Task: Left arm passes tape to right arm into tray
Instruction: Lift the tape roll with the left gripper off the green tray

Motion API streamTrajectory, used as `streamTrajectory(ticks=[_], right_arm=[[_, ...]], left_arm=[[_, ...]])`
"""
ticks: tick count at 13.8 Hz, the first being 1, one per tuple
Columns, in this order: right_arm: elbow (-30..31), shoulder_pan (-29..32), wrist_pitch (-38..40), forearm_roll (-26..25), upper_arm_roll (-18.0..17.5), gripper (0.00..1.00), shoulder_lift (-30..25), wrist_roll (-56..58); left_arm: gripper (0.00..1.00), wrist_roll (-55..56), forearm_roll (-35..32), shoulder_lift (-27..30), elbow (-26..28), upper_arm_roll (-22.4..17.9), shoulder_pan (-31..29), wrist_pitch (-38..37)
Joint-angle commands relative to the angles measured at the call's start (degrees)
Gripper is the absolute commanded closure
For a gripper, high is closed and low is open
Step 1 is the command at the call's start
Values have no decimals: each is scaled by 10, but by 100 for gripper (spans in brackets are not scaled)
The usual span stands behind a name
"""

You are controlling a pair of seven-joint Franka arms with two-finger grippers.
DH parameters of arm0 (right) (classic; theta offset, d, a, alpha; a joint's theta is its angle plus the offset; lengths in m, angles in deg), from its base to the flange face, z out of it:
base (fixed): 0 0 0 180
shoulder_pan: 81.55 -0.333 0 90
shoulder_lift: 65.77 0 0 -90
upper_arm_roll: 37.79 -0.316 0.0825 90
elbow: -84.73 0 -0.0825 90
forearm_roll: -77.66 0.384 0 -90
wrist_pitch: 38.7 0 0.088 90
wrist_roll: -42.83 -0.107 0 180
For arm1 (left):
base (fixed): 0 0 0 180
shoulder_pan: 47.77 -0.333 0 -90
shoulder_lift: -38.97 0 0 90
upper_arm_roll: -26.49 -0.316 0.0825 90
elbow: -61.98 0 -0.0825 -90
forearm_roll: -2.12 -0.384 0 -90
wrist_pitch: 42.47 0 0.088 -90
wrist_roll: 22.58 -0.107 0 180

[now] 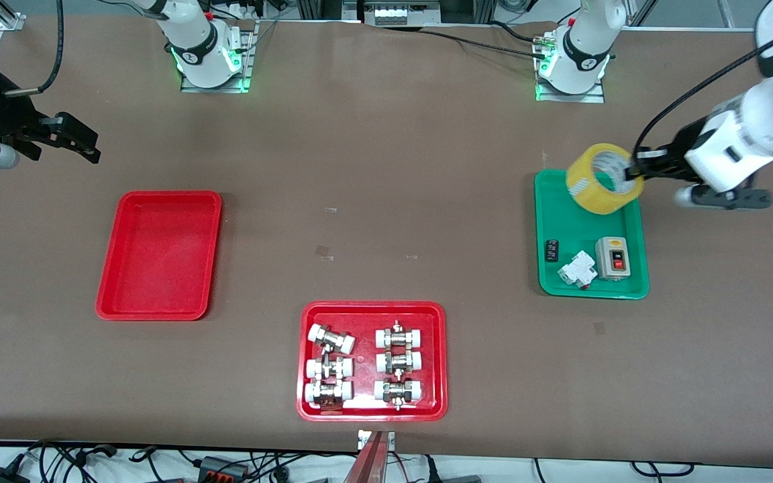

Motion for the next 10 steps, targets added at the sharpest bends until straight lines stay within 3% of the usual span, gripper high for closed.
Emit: streamTrajectory(ticks=[1,5,8,10], right_arm=[[-3,2,16,-1,-1,0,10,0],[-4,-3,34,-1,-1,0,10,20],[-6,-2,56,6,-2,0,19,18],[-5,3,68,60,-1,0,27,18]], left_arm=[[100,87,26,-47,-57,17,32,-9],[100,159,36,-101,-87,18,123,2],[100,272,100,-128,-94,17,166,79],[100,364,110,-159,-97,17,212,124]])
